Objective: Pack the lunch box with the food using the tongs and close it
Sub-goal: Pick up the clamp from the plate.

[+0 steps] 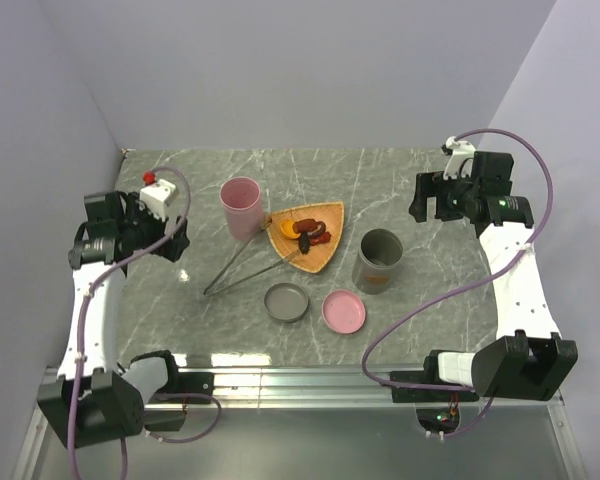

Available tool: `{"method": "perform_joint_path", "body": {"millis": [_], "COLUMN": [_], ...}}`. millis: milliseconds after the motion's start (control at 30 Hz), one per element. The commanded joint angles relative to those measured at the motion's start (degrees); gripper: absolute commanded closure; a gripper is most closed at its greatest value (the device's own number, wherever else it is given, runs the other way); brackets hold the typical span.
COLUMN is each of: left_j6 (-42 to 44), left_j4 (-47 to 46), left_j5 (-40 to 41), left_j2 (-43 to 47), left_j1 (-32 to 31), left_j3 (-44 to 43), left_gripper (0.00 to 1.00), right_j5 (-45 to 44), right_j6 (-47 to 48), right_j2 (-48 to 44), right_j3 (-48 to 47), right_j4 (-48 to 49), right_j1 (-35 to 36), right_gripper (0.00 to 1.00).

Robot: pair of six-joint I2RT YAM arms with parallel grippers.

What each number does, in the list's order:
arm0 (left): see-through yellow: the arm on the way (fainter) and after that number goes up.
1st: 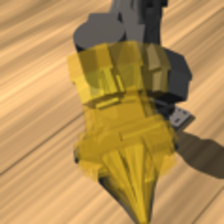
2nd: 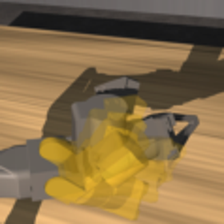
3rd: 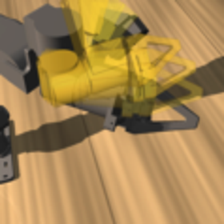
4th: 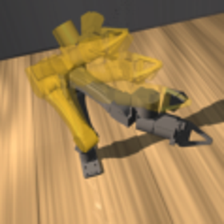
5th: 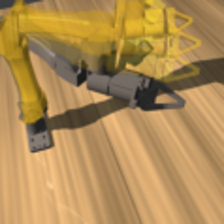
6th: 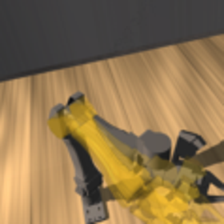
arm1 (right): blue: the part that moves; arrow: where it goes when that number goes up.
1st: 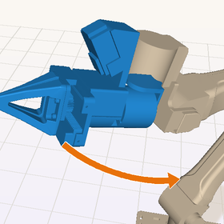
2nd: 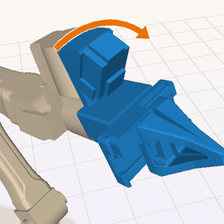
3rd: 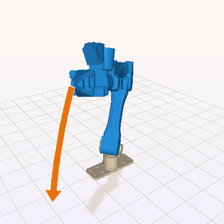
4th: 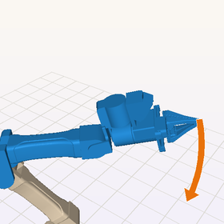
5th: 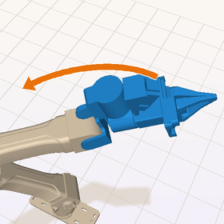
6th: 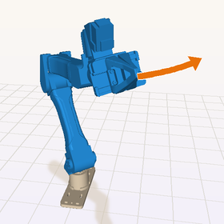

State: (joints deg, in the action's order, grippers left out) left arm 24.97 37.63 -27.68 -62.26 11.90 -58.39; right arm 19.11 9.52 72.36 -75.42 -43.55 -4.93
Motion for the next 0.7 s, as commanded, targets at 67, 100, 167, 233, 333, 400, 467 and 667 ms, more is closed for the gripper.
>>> {"method": "perform_joint_path", "body": {"millis": [67, 100, 167, 233, 333, 400, 467, 667], "left_j6": [10.8, 11.58, 14.13, 15.18, 16.42, 16.25, 16.07, 14.06], "left_j4": [0.15, 1.91, 4.64, 3.51, -2.02, -6.66, -8.7, -13.63], "left_j5": [-6.25, -6.94, -7.21, -6.95, -5.63, -3.27, -1.68, 3.51], "left_j2": [1.19, -0.22, -4.09, -6.02, -6.21, -6.03, -5.94, -7.79], "left_j1": [-1.96, -2.23, -3.19, -4.07, -5.48, -8.11, -11.53, -18.75], "left_j3": [2.68, 2.06, 1.61, 3.88, 7.31, 11.09, 13.99, 18.83], "left_gripper": [0.01, 0.01, 0.01, 0.01, 0.01, 0.01, 0.01, 0.0], "right_j5": [0.66, 0.66, 0.66, 0.75, 0.57, 0.49, 0.22, -0.22], "right_j6": [0.24, 0.06, -0.46, -0.81, -0.91, -0.82, -0.82, -0.99], "right_j2": [1.03, 1.21, 1.64, 2.08, 2.61, 2.7, 2.96, 3.05], "right_j3": [-0.26, -0.08, 0.01, 0.01, -0.17, -0.17, -0.17, 0.01], "right_j4": [0.83, 1.01, 1.36, 1.54, 1.45, 1.45, 1.28, 1.36], "right_j1": [0.71, 0.8, 0.88, 1.06, 1.32, 1.33, 1.41, 1.41], "right_gripper": [0.0, 0.0, 0.0, 0.0, 0.0, 0.0, 0.0, 0.0]}}
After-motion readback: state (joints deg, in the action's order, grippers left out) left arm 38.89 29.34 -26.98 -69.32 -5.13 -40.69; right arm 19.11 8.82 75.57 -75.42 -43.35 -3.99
